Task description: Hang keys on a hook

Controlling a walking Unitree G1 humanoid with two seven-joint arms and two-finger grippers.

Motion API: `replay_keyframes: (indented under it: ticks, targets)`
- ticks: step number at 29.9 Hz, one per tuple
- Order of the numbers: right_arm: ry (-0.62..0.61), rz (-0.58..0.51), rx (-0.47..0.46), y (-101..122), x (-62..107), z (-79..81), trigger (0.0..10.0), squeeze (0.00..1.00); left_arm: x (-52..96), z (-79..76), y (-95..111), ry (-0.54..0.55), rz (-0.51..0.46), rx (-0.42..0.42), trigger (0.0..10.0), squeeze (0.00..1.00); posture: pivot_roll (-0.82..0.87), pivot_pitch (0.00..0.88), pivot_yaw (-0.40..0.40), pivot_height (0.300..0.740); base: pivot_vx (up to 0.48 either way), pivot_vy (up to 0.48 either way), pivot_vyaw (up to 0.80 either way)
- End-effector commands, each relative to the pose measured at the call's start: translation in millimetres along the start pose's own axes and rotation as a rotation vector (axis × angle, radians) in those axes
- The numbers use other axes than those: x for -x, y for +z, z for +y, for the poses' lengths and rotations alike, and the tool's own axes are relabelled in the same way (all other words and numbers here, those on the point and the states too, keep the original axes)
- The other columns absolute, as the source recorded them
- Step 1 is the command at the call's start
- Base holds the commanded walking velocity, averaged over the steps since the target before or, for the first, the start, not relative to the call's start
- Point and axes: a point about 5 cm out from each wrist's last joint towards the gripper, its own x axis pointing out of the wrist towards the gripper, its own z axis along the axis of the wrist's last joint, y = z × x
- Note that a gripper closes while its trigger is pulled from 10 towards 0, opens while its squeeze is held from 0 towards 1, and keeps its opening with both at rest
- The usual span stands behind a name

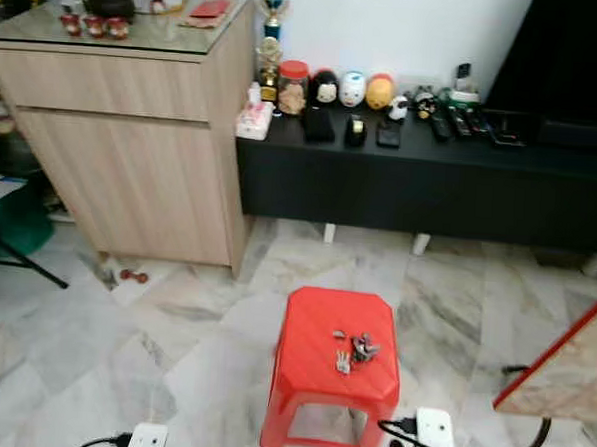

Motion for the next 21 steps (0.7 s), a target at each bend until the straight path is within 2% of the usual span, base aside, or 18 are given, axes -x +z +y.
replay_keyframes:
  ticks: [1, 10, 21]
  targets:
    - [-0.016, 0.001, -0.004, -1.0, 0.6, -5.3, 10.0, 0.00, 0.2, -1.2, -3.0, 0.002, 0.014, 0.008, 10.0, 0.00, 0.07, 0.043, 0.023, 0.740, 0.000, 0.255, 0.00]
    - [-0.014, 0.001, -0.004, -1.7, 0.7, -4.8, 10.0, 0.00, 0.0, -2.2, -1.4, -0.001, 0.007, 0.009, 10.0, 0.00, 0.07, 0.031, 0.026, 0.740, 0.000, 0.252, 0.00]
    - [-0.041, -0.013, -0.021, -2.4, 1.1, -5.4, 10.0, 0.00, -0.4, -3.8, 1.9, -0.012, -0.008, 0.008, 10.0, 0.00, 0.07, 0.020, 0.031, 0.740, 0.000, 0.000, 0.00]
